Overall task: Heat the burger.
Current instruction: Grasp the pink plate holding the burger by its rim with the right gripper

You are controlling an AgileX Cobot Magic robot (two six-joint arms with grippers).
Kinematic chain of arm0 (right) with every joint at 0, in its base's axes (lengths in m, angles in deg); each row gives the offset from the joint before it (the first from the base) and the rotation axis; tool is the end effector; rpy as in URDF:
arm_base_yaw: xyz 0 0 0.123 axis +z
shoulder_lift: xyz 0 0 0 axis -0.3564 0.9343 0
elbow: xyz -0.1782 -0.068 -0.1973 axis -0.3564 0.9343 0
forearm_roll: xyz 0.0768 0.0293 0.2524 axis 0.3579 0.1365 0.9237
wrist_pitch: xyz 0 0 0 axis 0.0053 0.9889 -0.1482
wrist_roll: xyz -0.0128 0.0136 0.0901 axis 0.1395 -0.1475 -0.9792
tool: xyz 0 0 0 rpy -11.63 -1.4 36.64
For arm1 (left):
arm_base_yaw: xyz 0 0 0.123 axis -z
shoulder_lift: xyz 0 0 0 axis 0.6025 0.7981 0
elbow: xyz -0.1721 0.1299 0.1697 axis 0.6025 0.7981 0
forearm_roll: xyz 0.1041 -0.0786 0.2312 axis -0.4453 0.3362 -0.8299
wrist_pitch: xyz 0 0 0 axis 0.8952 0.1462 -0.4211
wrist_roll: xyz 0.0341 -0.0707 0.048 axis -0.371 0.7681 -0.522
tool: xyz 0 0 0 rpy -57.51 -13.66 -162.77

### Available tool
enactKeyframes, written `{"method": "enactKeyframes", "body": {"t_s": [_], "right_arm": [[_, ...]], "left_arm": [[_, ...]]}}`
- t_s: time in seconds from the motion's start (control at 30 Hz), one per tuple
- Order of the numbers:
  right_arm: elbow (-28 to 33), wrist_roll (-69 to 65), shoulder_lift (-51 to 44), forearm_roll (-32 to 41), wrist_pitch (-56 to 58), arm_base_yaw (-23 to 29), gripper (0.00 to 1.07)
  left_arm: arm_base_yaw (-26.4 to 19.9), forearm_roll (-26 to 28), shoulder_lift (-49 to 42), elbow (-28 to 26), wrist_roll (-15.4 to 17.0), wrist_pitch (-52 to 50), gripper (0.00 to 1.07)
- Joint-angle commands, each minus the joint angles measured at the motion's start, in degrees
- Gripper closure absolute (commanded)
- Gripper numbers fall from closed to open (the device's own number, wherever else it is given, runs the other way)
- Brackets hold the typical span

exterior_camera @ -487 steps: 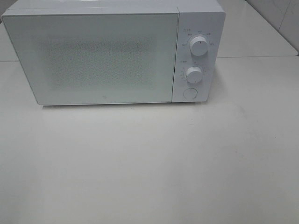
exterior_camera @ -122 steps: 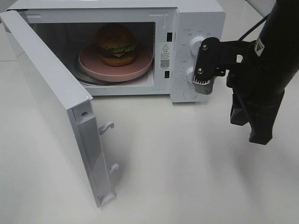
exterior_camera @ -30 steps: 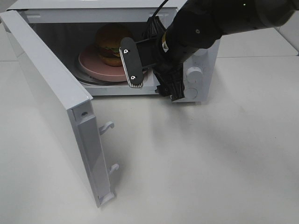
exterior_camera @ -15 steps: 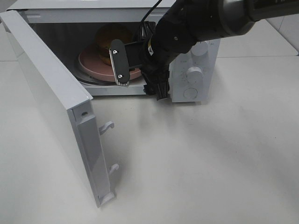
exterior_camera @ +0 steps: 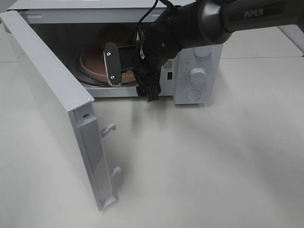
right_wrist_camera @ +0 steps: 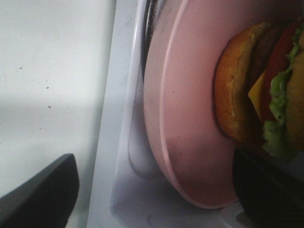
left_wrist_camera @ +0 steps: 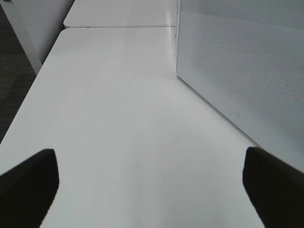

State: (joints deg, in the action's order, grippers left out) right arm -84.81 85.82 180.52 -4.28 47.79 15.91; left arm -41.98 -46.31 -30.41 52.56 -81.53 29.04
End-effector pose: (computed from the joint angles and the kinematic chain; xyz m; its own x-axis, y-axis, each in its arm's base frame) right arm 0.4083 0.2885 0.1471 0.3503 -0.9334 -0.0774 -0.6773 -0.1954 -0.7093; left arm 0.0189 -0.0022 0.2846 -0.4412 0.0266 -0.8970 -0.0210 0.9990 0.0400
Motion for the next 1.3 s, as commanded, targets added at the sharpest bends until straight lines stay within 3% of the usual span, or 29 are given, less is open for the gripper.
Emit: {"method": "enactKeyframes", "body": {"t_s": [0.03, 1.1, 1.23, 1.3], "right_arm": [[-1.0, -0.5, 0.6, 0.2, -0.3, 0.2, 0.22], [-15.8, -2.3, 12.2, 1.1, 0.9, 0.2, 0.27], [-16.6, -2.8, 12.7, 1.2, 0.9, 0.3, 0.31], [-16.7, -2.8, 12.9, 1.3, 0.9, 0.3, 0.38]], "left_arm": [[0.0, -0.1, -1.1, 0.1, 0.1, -0.5, 0.09], [0.0, -0.1, -1.1, 0.1, 0.2, -0.5, 0.09], [0.0, -0.3, -1.1, 0.1, 0.2, -0.5, 0.09], [0.0, -0.8, -1.1, 0.1, 0.3, -0.5, 0.09]]}}
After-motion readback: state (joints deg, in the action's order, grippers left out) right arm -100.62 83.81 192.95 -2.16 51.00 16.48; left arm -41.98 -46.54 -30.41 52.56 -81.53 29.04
